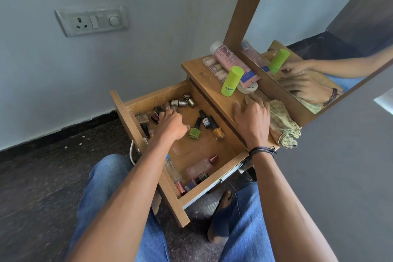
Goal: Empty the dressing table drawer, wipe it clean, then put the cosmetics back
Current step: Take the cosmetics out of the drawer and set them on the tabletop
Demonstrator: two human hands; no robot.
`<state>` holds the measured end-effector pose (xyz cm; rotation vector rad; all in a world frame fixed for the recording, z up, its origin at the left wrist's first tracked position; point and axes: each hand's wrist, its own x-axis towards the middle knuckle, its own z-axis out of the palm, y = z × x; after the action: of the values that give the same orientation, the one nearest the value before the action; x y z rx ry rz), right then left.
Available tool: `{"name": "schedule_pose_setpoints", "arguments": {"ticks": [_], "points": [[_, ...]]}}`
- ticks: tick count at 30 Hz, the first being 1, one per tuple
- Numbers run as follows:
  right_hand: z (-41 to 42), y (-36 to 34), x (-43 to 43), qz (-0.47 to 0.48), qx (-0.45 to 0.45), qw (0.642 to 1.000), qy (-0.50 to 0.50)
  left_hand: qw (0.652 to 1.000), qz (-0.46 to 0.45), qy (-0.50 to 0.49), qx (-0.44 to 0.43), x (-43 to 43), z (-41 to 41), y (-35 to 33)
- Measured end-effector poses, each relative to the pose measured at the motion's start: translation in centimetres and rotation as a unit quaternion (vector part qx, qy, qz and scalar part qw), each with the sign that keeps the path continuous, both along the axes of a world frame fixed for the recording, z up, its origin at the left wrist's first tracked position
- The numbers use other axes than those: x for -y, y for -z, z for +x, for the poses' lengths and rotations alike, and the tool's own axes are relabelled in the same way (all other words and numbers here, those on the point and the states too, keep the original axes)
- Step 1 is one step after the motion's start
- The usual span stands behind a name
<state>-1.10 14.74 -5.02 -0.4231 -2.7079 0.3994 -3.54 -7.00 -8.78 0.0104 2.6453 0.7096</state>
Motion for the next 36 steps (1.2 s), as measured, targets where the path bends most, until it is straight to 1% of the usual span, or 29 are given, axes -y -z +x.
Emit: {"name": "schedule_pose_setpoints", "arguments": {"ticks": [4, 6, 8, 10, 12, 16, 18, 23, 28, 30, 33, 36], "points": [[0.9, -0.6, 0.6, -0.038, -0.097, 0.995, -0.008, 1.0, -0.019, 0.01, -0.005, -0.1, 0.2, -0.4], [1.6, -0.5, 1.4, -0.04, -0.145, 0.988, -0.04, 1.0, -0.018, 0.009, -0.009, 0.0, 0.3, -0.4], [2.4, 0.0, 3.1, -0.034, -0.165, 0.981, -0.095, 1.0, -0.009, 0.012, -0.012, -0.1, 0.3, -0.6], [3.1, 1.4, 5.1, -0.012, -0.137, 0.976, -0.166, 1.0, 0.001, 0.02, -0.007, -0.1, 0.4, -0.8], [3.5, 3.2, 6.8, 0.005, -0.073, 0.975, -0.211, 0.999, 0.003, 0.032, -0.003, -0.1, 0.5, -1.0], [3.0, 5.5, 8.1, 0.004, 0.075, 0.975, -0.207, 0.999, 0.013, 0.032, -0.01, 0.0, 0.7, -1.0], [2.7, 5.5, 8.4, -0.008, 0.107, 0.975, -0.196, 1.0, 0.015, 0.022, -0.015, 0.0, 0.6, -1.0], [2.7, 5.5, 8.9, 0.006, 0.142, 0.974, -0.175, 0.999, 0.005, 0.019, -0.039, 0.0, 0.4, -0.4], [3.0, 5.5, 8.8, -0.028, 0.186, 0.969, -0.162, 0.999, 0.006, 0.022, -0.041, -0.2, 0.2, 0.2], [3.1, 5.4, 8.9, -0.039, 0.186, 0.969, -0.157, 0.999, 0.002, 0.036, -0.039, -0.2, 0.3, 0.2], [3.4, 5.1, 8.9, -0.051, 0.18, 0.97, -0.153, 0.996, -0.042, 0.073, -0.039, -0.3, 0.6, 0.2], [3.7, 4.8, 8.7, -0.074, 0.135, 0.978, -0.141, 0.993, -0.068, 0.081, -0.054, -0.4, 0.5, 0.7]]}}
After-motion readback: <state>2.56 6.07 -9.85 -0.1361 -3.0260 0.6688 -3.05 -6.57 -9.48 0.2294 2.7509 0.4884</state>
